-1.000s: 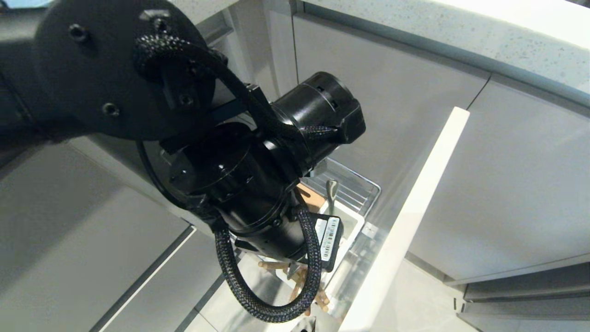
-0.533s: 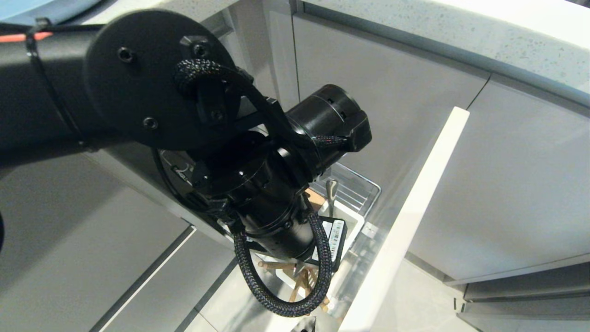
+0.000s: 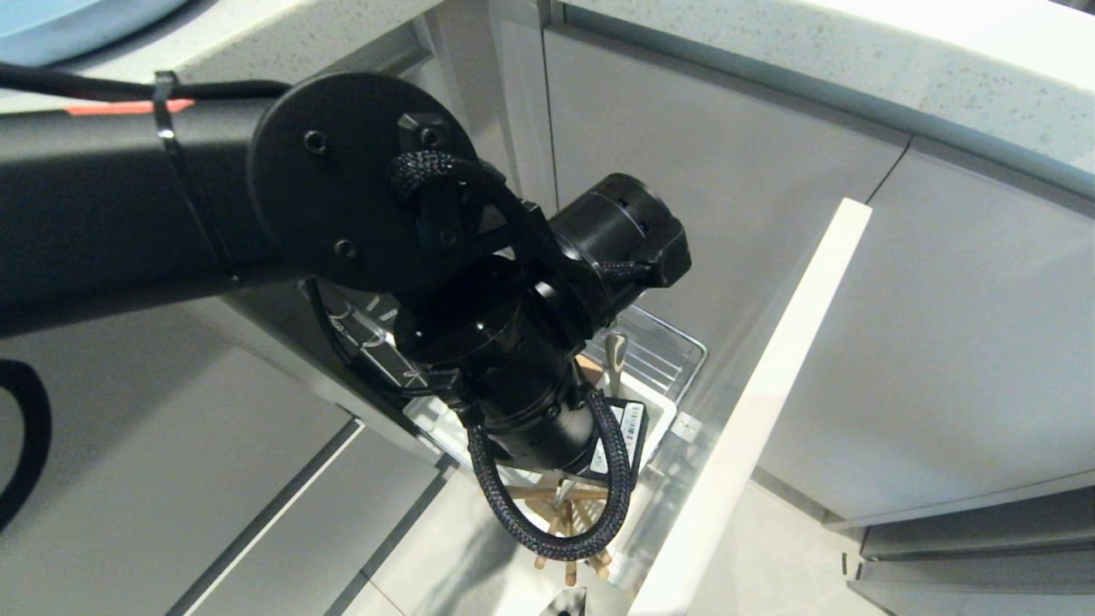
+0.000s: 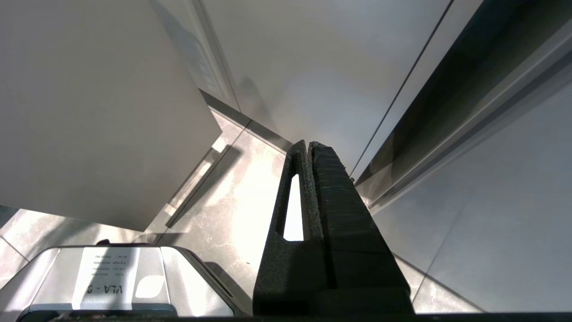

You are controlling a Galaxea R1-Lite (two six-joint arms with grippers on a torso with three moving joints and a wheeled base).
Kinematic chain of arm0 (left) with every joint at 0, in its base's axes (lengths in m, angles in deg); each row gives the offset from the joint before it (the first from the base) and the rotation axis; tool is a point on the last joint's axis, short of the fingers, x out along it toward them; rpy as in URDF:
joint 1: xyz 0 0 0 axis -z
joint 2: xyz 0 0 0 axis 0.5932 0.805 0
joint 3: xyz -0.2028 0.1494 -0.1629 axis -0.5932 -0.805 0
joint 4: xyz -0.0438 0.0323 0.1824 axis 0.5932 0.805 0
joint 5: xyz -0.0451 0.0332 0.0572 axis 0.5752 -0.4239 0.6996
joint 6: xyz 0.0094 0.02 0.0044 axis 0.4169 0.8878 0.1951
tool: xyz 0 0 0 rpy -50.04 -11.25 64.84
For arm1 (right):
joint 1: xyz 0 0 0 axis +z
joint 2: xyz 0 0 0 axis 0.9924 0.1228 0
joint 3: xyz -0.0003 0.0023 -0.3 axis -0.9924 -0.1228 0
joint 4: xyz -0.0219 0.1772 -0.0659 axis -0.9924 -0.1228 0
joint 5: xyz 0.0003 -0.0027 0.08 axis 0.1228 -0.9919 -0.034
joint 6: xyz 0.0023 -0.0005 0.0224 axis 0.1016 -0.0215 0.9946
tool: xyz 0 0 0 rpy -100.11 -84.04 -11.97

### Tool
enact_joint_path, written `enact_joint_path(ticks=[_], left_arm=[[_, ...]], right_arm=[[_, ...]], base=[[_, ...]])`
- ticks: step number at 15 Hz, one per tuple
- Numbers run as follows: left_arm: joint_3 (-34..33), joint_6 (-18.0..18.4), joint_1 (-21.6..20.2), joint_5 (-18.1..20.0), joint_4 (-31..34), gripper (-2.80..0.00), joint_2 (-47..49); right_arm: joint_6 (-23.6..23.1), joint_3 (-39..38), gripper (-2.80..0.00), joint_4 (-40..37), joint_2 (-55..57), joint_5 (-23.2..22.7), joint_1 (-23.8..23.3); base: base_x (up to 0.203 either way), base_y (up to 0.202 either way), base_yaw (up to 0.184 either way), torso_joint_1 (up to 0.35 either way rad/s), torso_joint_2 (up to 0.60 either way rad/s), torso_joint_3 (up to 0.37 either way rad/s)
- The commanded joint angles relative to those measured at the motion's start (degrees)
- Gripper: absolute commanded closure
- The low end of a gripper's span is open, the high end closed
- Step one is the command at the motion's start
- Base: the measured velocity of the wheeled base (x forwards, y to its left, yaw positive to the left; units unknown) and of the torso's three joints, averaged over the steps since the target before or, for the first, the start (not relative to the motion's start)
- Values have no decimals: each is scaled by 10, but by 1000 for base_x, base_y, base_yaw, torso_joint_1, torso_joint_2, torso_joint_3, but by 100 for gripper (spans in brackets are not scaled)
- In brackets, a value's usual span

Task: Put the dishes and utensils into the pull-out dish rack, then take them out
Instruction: Pick up the spoon and place it in the cupboard

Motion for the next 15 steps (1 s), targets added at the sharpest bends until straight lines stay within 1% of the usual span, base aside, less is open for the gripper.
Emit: enact_joint_path(ticks=[1,6,8,15], left_arm=[[0,-2,-5,0,-7,0,9],[4,-1,-14,2,-18,0,25],[4,-1,-15,12,-25,0,28],[4,-2,-19,13,-24,0,40]], right_arm=[[0,-1,0,0,0,0,0],[0,-1,0,0,0,0,0],[0,0,0,0,0,0,0],[0,-1,0,0,0,0,0]], base=[[0,0,0,0,0,0],[0,0,0,0,0,0],[0,0,0,0,0,0],[0,0,0,0,0,0]])
